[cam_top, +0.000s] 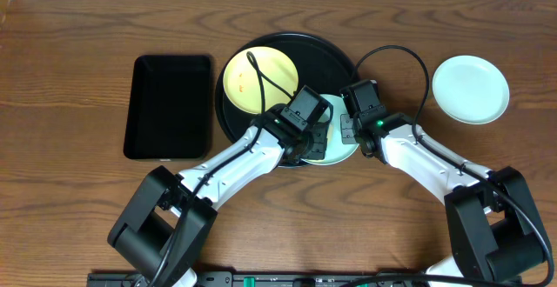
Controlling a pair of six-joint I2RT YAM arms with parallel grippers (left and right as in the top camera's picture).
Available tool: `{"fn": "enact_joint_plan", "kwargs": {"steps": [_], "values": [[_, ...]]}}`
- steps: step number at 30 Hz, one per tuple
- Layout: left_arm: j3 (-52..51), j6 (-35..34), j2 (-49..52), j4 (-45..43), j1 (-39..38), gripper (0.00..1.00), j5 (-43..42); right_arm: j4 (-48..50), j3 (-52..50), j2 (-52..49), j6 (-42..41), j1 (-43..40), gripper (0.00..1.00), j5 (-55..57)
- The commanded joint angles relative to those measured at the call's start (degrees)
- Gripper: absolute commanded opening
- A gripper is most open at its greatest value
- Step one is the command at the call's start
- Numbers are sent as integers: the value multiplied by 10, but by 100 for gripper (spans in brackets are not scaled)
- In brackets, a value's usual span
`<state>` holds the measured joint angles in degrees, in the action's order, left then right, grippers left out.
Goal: Clean dirty plates on tray and stack at the side
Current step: 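Scrub the held mint-green plate with the sponge in the left gripper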
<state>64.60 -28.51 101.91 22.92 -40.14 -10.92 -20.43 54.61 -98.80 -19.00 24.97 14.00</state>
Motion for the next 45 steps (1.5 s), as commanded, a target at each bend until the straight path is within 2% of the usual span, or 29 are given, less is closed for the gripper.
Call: {"fn": "enact_joint_plan", "kwargs": {"steps": [1,6,34,45], "values": [[-6,-1,11,0,-12,8,16,-2,-14,-3,9,10,1,21],[-6,-1,11,1,-25,8,57,-1,-14,-3,9,10,1,21],[-6,0,66,-25,-26,8,66,-1,-14,-3,9,10,1,21],[-6,10,108,-46,-26,8,96,-1,-14,-3,11,10,1,20]]}}
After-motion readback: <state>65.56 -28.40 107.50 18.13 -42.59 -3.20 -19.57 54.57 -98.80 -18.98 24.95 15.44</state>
